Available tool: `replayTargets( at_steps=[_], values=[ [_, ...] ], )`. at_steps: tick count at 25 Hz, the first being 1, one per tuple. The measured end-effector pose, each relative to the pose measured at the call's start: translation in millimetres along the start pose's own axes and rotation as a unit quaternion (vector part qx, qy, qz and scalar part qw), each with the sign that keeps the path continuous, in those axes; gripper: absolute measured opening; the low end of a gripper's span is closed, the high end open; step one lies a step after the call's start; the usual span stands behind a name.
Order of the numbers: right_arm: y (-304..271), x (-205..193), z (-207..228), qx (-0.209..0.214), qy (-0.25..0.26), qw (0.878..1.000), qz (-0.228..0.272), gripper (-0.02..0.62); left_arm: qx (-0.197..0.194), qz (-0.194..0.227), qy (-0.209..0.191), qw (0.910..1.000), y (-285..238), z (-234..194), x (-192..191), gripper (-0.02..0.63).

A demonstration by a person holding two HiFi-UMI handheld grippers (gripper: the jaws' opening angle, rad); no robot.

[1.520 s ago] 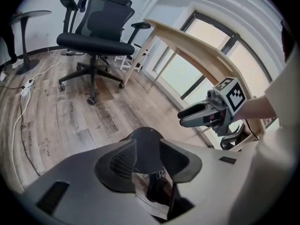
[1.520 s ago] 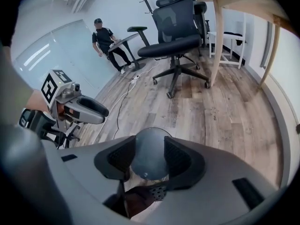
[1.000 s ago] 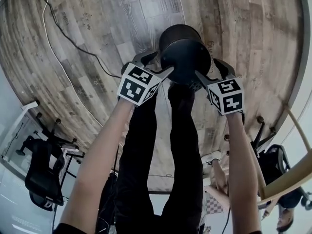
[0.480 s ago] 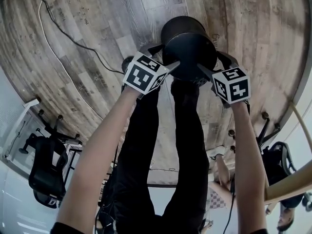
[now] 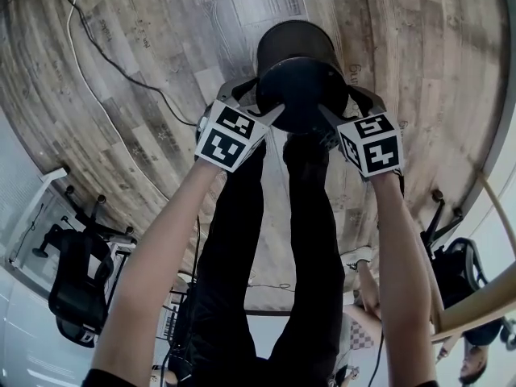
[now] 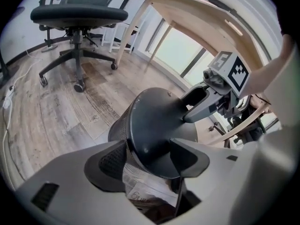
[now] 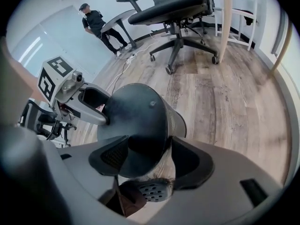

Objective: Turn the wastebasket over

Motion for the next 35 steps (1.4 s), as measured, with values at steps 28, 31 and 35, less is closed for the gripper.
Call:
replayTargets(
  at_steps=[28, 31, 35],
  values=[
    [-25, -15, -17, -0.035, -0.003, 0.999, 0.003, 0.189, 0.042, -0.023, -0.076, 0.9959, 17, -26, -27, 0.172],
    [-36, -34, -23, -0.027, -0.007, 1.000, -0.015, 0.190, 0.031, -0.040, -0.091, 0.9946, 9, -20, -45, 0.170],
    [-51, -63, -24, -0.032, -0.004, 0.999, -0.031, 0.190, 0.017, -0.062, -0.100, 0.9929, -4, -11, -72, 0.164]
  ],
)
Point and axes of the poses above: the fingertips, and each gripper's own axes: y backward along the fingers, z to its right, x out of its top, the point moved 2 cm from there along y, backward along the fingers, and after that the axes turned 2 degrees about z, right-handed, at the moved point
